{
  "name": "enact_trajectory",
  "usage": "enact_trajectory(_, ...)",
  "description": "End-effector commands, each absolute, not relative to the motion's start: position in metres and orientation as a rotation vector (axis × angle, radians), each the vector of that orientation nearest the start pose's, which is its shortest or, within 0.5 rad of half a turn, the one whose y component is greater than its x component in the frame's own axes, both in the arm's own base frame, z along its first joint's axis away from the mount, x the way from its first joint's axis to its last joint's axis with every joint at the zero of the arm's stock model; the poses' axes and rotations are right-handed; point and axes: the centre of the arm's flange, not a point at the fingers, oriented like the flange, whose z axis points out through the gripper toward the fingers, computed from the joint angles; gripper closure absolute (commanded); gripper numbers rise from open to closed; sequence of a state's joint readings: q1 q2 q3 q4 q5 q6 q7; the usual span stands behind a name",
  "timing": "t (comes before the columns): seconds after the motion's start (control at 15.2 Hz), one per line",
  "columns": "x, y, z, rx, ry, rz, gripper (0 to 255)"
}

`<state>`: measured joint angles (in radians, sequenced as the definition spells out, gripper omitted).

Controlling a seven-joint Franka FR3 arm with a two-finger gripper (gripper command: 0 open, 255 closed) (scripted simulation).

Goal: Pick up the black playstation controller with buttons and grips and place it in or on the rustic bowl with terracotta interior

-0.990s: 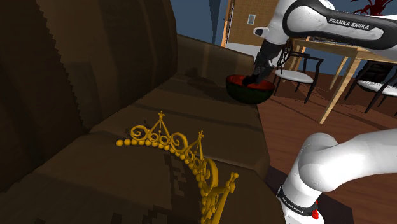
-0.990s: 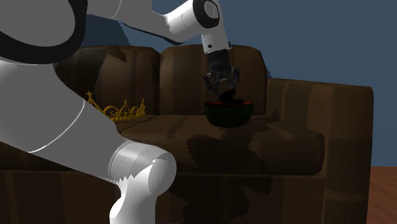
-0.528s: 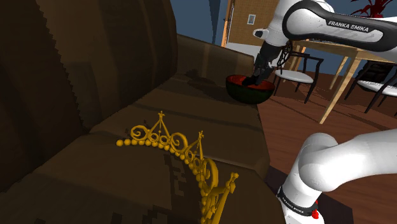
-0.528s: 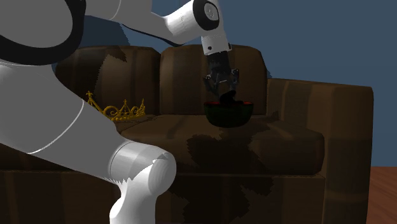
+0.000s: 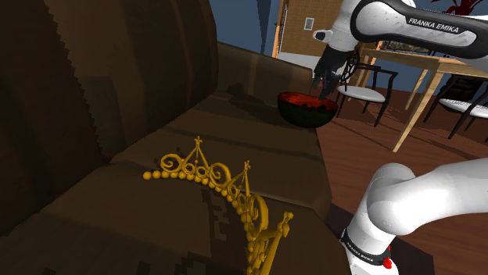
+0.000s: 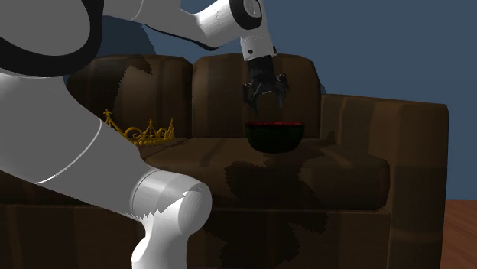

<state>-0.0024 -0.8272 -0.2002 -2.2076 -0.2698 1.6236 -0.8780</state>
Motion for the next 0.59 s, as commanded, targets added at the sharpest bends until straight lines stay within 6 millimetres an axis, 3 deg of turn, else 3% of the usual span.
enact_trajectory(0.0, 0.280, -0.115, 0.694, -3.146, -1.157, -0.235, 0)
enact_trajectory(0.07, 0.278, -0.114, 0.704, -3.146, -1.157, -0.235, 0)
enact_trajectory(0.53, 0.278, -0.114, 0.704, -3.146, -1.157, -0.235, 0)
